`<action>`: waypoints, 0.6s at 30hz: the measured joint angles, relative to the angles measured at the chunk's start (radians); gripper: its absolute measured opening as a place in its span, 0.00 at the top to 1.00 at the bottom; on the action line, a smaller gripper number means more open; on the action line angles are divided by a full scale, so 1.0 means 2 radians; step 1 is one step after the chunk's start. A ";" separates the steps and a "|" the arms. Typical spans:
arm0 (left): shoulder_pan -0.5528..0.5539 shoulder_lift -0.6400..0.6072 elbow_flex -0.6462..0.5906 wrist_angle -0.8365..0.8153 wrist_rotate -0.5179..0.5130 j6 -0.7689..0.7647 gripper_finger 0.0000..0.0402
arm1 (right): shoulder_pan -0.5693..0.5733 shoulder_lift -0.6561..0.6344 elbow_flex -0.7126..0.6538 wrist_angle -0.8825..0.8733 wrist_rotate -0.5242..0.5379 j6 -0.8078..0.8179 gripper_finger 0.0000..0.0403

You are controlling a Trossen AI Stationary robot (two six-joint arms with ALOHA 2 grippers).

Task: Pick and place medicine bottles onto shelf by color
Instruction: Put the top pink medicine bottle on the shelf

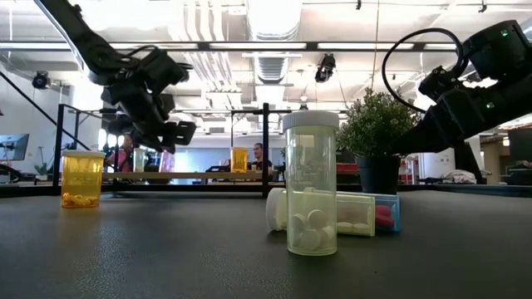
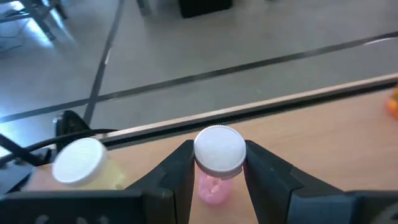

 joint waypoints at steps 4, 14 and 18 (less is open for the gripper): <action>0.004 0.001 0.000 -0.001 -0.010 0.000 0.73 | 0.000 0.000 0.000 0.000 0.000 0.000 0.44; 0.008 0.001 -0.001 0.007 -0.007 0.000 0.73 | 0.000 0.000 0.000 0.000 0.000 0.000 0.44; 0.008 0.002 -0.001 0.011 -0.003 -0.011 0.73 | 0.000 0.000 0.000 0.000 0.000 0.000 0.44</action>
